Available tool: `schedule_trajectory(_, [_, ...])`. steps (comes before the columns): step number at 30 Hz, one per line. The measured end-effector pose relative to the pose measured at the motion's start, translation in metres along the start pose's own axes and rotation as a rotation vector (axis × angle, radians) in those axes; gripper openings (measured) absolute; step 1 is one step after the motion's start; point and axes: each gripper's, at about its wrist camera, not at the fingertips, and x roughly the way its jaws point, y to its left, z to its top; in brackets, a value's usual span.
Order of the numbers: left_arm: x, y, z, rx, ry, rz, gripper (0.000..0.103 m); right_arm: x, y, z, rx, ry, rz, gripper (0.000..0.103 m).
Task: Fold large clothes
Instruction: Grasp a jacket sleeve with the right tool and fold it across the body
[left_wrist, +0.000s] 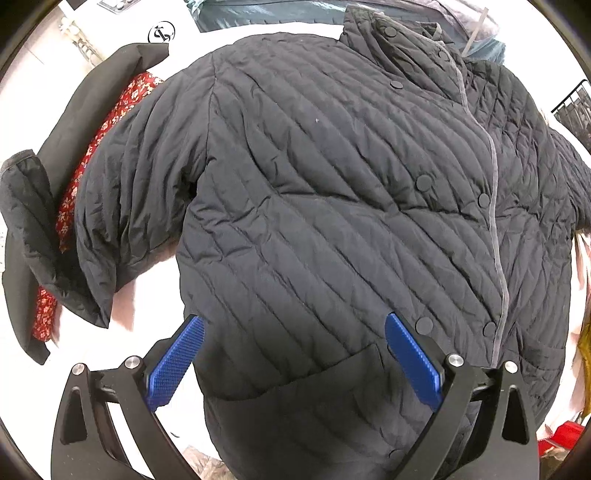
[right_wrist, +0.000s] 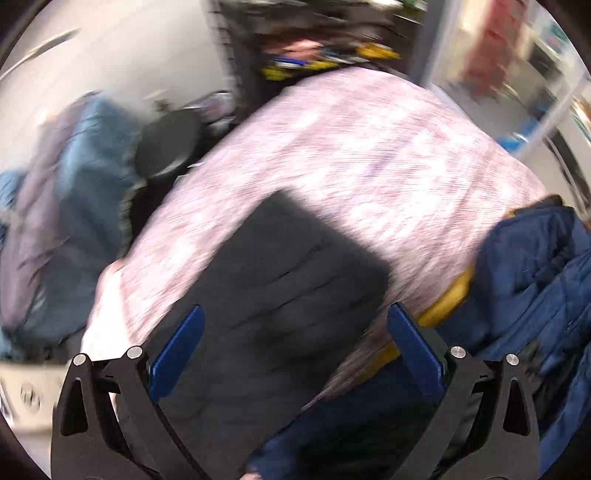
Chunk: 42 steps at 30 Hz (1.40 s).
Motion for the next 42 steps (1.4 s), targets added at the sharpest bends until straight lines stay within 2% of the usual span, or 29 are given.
schedule_trajectory(2, [0.001, -0.005, -0.003, -0.004, 0.007, 0.008, 0.097, 0.025, -0.017, 0.009, 0.062, 0.076, 0.004, 0.093])
schedule_trajectory(5, [0.004, -0.009, -0.009, -0.014, 0.026, 0.016, 0.097, 0.06, -0.029, 0.005, 0.13, 0.204, 0.117, 0.082])
schedule_trajectory(6, [0.004, -0.01, -0.011, -0.013, 0.03, 0.019, 0.097, 0.068, -0.032, 0.003, 0.14, 0.216, 0.136, 0.081])
schedule_trajectory(8, [0.004, -0.015, -0.014, -0.001, 0.034, 0.025, 0.097, 0.067, -0.032, -0.001, 0.13, 0.184, 0.131, 0.078])
schedule_trajectory(9, [0.003, -0.019, -0.015, 0.006, 0.033, 0.026, 0.097, 0.066, -0.029, -0.003, 0.114, 0.172, 0.122, 0.07])
schedule_trajectory(10, [0.001, -0.023, -0.015, 0.015, 0.03, 0.024, 0.097, 0.062, -0.026, -0.005, 0.091, 0.147, 0.113, 0.036])
schedule_trajectory(11, [0.0, -0.027, -0.014, 0.024, 0.028, 0.024, 0.097, 0.058, -0.023, -0.008, 0.074, 0.126, 0.154, 0.02])
schedule_trajectory(12, [-0.001, -0.032, -0.012, 0.037, 0.024, 0.024, 0.097, 0.057, -0.02, -0.006, 0.061, 0.11, 0.183, 0.012])
schedule_trajectory(15, [-0.007, -0.046, -0.009, 0.083, 0.004, 0.025, 0.097, 0.028, -0.014, -0.002, -0.007, 0.004, 0.244, 0.007])
schedule_trajectory(17, [-0.011, -0.054, -0.008, 0.107, -0.011, 0.018, 0.097, 0.004, -0.017, 0.004, -0.005, -0.066, 0.256, 0.004])
schedule_trajectory(19, [-0.014, -0.058, -0.007, 0.121, -0.025, 0.011, 0.097, -0.022, -0.026, 0.008, 0.052, -0.124, 0.268, 0.004])
schedule_trajectory(22, [-0.019, -0.057, -0.006, 0.121, -0.046, -0.011, 0.097, -0.049, -0.041, 0.009, 0.149, -0.156, 0.291, 0.003])
schedule_trajectory(24, [-0.018, -0.051, -0.006, 0.103, -0.044, -0.028, 0.097, -0.064, -0.036, 0.004, 0.119, -0.16, 0.306, 0.003])
schedule_trajectory(27, [-0.011, -0.038, -0.002, 0.062, -0.037, -0.045, 0.097, -0.099, 0.001, -0.013, -0.029, -0.248, 0.317, 0.003])
schedule_trajectory(31, [-0.007, -0.022, 0.003, 0.024, -0.046, -0.058, 0.097, -0.167, 0.078, -0.069, -0.344, -0.385, 0.374, 0.003])
schedule_trajectory(33, [-0.002, -0.006, 0.012, 0.012, -0.059, -0.063, 0.097, -0.186, 0.118, -0.102, -0.481, -0.409, 0.42, 0.003])
schedule_trajectory(34, [-0.003, -0.003, 0.014, 0.007, -0.065, -0.065, 0.097, -0.197, 0.15, -0.133, -0.589, -0.409, 0.458, 0.003])
schedule_trajectory(37, [-0.007, 0.013, 0.014, -0.011, -0.092, -0.065, 0.097, -0.214, 0.217, -0.212, -0.805, -0.399, 0.52, 0.003])
schedule_trajectory(42, [-0.009, 0.041, 0.005, -0.073, -0.103, -0.063, 0.097, -0.219, 0.301, -0.348, -1.066, -0.309, 0.637, 0.003])
